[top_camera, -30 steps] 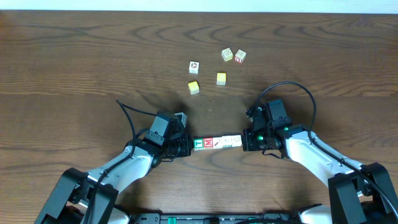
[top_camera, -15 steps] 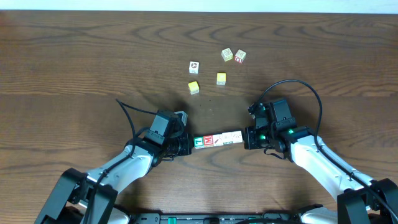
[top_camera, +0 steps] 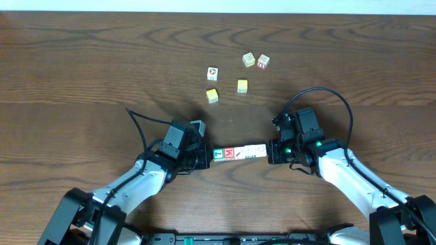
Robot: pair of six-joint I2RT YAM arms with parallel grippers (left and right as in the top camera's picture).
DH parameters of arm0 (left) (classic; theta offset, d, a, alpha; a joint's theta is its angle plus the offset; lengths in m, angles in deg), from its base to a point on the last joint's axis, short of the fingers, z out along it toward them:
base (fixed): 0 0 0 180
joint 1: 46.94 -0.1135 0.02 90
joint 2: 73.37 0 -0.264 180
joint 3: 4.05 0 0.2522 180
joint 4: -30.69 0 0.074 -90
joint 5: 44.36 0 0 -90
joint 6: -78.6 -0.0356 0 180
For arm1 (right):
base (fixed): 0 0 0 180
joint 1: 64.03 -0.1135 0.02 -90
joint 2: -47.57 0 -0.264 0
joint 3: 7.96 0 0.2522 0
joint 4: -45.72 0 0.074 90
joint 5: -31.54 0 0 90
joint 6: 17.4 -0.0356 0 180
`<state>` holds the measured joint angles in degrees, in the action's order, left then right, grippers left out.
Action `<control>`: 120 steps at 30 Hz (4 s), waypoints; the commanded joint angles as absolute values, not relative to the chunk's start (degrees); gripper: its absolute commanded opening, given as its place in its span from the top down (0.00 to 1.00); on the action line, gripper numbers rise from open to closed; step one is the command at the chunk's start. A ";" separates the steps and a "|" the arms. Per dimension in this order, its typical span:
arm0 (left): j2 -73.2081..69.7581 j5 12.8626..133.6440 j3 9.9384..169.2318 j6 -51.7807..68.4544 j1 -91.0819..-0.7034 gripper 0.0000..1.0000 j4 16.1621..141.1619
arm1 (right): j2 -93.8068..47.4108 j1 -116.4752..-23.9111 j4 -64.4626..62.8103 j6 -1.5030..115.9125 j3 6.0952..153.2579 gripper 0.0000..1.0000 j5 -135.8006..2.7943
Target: Lift 5 blocks
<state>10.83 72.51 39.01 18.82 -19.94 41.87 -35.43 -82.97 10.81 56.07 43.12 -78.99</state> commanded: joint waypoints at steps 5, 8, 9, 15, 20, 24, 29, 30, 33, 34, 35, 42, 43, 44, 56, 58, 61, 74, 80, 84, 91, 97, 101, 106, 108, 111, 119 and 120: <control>9.35 81.03 42.64 18.95 -18.82 0.93 40.27 | -34.79 -85.88 11.58 55.48 43.65 0.99 -90.27; 9.32 81.03 42.64 18.97 -18.82 0.93 40.27 | -34.75 -85.88 11.58 55.48 43.67 0.99 -90.25; 9.32 81.03 42.64 18.99 -18.82 0.93 40.27 | -34.73 -85.88 11.56 55.48 43.69 0.99 -90.27; 9.21 81.03 42.64 19.17 -18.82 0.93 40.27 | -33.72 -85.88 11.56 55.48 43.73 0.99 -90.25; 9.04 81.06 42.75 19.36 -18.82 0.93 40.27 | -33.18 -85.88 11.29 55.48 43.73 0.99 -90.25; 8.78 81.06 43.31 19.36 -18.82 0.93 40.27 | -33.15 -85.88 11.16 55.48 43.73 0.99 -90.25; 8.71 81.06 43.73 19.36 -18.82 0.93 40.27 | -33.15 -85.88 11.16 55.46 43.73 0.99 -90.25; 8.69 81.06 43.73 19.36 -18.82 0.93 40.27 | -33.15 -85.88 11.16 55.48 43.73 0.99 -90.25; 8.54 81.06 43.73 19.36 -18.82 0.93 40.27 | -33.15 -85.88 11.01 55.48 43.86 0.99 -90.25; 8.47 81.06 43.75 19.36 -18.82 0.93 40.27 | -33.15 -85.88 10.68 55.48 44.08 0.99 -90.25; 8.43 81.06 43.75 19.36 -18.82 0.93 40.27 | -33.15 -85.88 10.24 55.48 44.39 0.99 -90.25; 7.90 81.03 43.82 19.36 -18.82 0.93 40.29 | -33.15 -85.88 9.00 55.50 45.90 0.99 -90.23; 7.77 81.03 43.82 19.36 -18.82 0.93 40.29 | -33.15 -85.88 8.93 55.50 46.03 0.99 -90.23; 7.58 81.03 43.82 19.36 -18.82 0.93 40.29 | -33.15 -85.88 8.78 55.50 46.18 0.99 -90.23; 7.03 81.03 43.82 19.34 -18.82 0.92 40.53 | -32.87 -85.88 7.67 55.50 46.95 0.99 -90.23; 7.03 81.03 43.82 19.34 -18.82 0.93 40.69 | -32.87 -85.88 7.40 55.50 47.19 0.99 -90.01; 7.03 81.03 43.82 19.34 -18.82 0.93 40.90 | -32.87 -85.88 7.34 55.50 47.45 0.99 -89.88; 7.03 81.03 43.82 19.30 -18.82 0.93 40.97 | -32.87 -85.77 6.68 56.44 47.49 0.99 -88.22; 7.03 81.06 43.82 19.32 -18.82 0.93 40.97 | -32.87 -85.77 6.62 56.61 47.91 0.99 -87.82; 7.03 81.08 43.82 19.32 -18.82 0.93 40.97 | -32.87 -85.77 6.38 56.59 48.83 0.99 -87.85; 7.03 81.38 43.82 18.99 -18.82 0.93 41.34 | -32.89 -85.77 5.35 56.88 49.72 0.99 -87.41; 6.98 82.72 43.82 17.70 -18.82 0.93 42.04 | -32.89 -85.77 4.91 57.03 49.72 0.99 -87.41; 6.98 82.80 43.82 17.16 -18.82 0.93 42.04 | -32.89 -85.77 4.89 57.03 49.72 0.99 -87.41; 6.98 84.05 43.82 16.30 -18.82 0.93 42.15 | -32.89 -85.77 4.89 57.01 49.72 0.99 -87.41; 6.98 84.03 43.82 16.30 -18.82 0.93 42.26 | -32.89 -85.79 4.87 57.01 49.72 0.99 -87.41; 6.98 84.05 43.82 16.30 -18.82 0.93 42.24 | -32.89 -85.77 4.67 57.01 49.72 0.99 -87.41; 6.98 84.05 43.82 16.57 -18.82 0.93 42.22 | -32.89 -85.79 3.86 57.03 49.72 0.99 -87.43; 6.98 84.05 43.82 16.57 -18.82 0.93 42.22 | -32.89 -85.79 3.88 57.03 49.72 0.99 -87.43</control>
